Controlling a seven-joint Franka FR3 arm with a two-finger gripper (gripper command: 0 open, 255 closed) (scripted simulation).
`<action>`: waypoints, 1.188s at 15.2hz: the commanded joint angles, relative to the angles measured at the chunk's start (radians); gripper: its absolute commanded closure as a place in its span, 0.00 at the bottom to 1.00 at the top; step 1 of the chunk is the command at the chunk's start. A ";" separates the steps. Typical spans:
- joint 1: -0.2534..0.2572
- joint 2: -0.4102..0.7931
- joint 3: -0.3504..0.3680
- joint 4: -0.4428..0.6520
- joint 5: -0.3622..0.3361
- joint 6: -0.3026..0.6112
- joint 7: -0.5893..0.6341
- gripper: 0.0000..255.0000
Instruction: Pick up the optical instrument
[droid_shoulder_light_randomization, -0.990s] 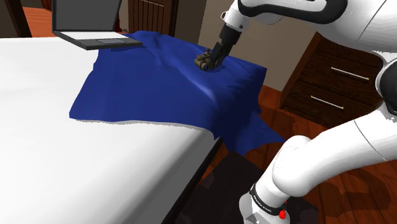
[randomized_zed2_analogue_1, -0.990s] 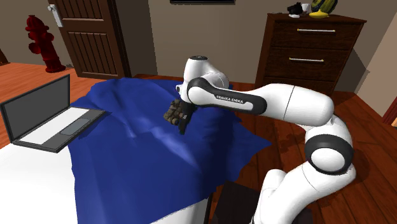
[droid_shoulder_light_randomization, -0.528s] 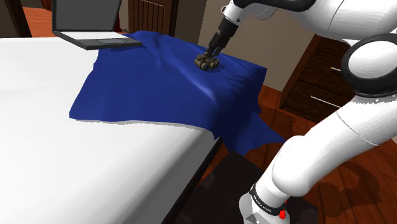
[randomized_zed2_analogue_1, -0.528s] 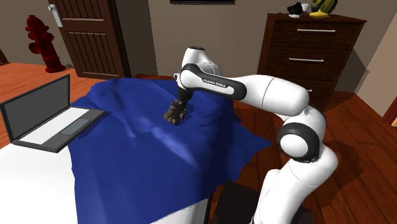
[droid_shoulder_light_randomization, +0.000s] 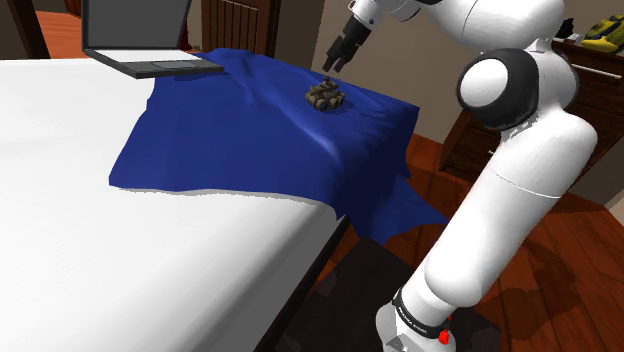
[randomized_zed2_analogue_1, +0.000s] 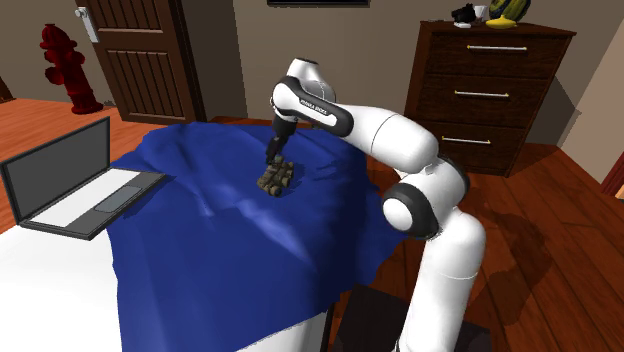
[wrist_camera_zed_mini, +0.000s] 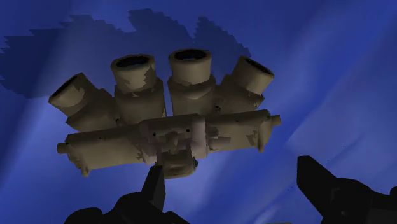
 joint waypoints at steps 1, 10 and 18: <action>-0.036 0.096 -0.024 0.125 0.074 -0.040 -0.040 0.00; -0.050 0.121 -0.025 0.068 0.107 0.037 -0.084 0.00; -0.049 0.118 -0.024 0.056 0.106 0.046 -0.086 1.00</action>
